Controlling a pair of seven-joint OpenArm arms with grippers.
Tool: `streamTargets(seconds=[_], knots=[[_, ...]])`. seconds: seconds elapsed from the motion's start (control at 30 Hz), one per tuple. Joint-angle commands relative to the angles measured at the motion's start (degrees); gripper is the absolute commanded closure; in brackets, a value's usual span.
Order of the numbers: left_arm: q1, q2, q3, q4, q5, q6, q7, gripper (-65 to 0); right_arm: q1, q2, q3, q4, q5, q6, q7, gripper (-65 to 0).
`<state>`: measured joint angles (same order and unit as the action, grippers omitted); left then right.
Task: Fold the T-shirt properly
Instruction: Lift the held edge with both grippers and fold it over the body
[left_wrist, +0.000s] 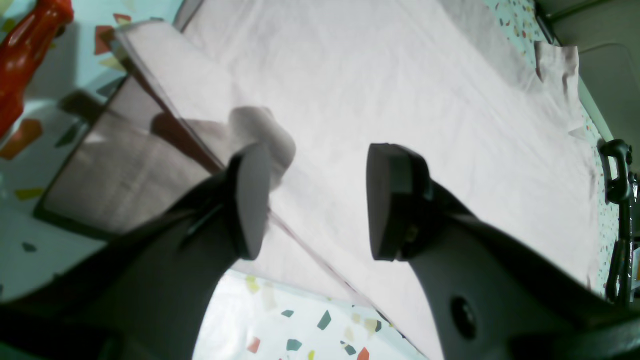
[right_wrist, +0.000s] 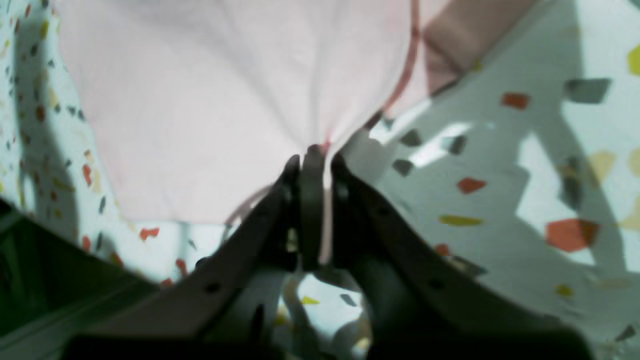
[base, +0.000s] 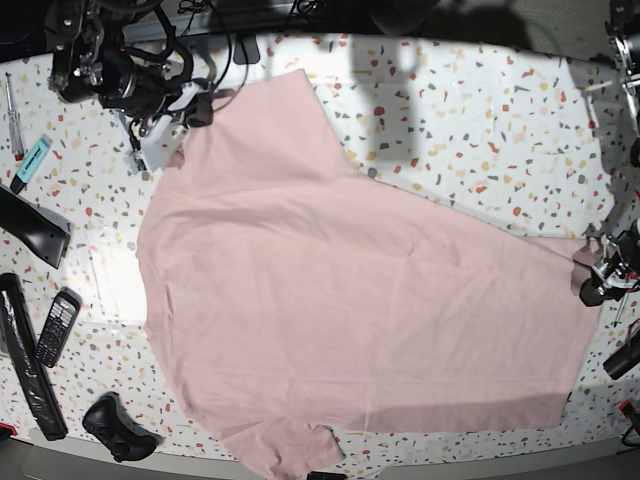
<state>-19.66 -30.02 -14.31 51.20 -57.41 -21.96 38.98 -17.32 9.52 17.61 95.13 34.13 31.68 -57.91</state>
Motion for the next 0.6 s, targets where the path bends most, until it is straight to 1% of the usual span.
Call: streamTargets(seconds=[0.0, 0.1, 0.17, 0.4, 0.5, 0.57], knots=[[-1.3, -1.4, -0.3, 0.9, 0.0, -0.6, -1.3, -29.0, 0.2, 0.5, 0.5, 0.8, 3.5, 0.0, 1.2, 0.0], [-1.3, -1.5, -0.3, 0.9, 0.5, -0.6, -1.2, -29.0, 0.4, 0.5, 2.0, 1.9, 9.7, 0.1, 2.8, 0.0], [-1.3, -1.4, -0.3, 0.9, 0.5, -0.6, -1.2, -29.0, 1.4, 0.5, 3.5, 2.9, 11.4, 0.1, 4.3, 0.0], [-1.3, -1.4, -0.3, 0.9, 0.5, -0.6, -1.2, -29.0, 11.1, 0.5, 8.0, 3.0, 10.3, 0.1, 5.0, 0.0], [-1.3, -1.4, -0.3, 0.9, 0.5, -0.6, -1.2, -29.0, 16.1, 0.5, 7.9, 2.5, 6.5, -0.4, 5.1, 0.0], [-1.3, -1.4, -0.3, 0.9, 0.6, -0.6, -1.2, -29.0, 18.8, 0.5, 7.6, 1.3, 4.6, -0.8, 6.4, 0.0]])
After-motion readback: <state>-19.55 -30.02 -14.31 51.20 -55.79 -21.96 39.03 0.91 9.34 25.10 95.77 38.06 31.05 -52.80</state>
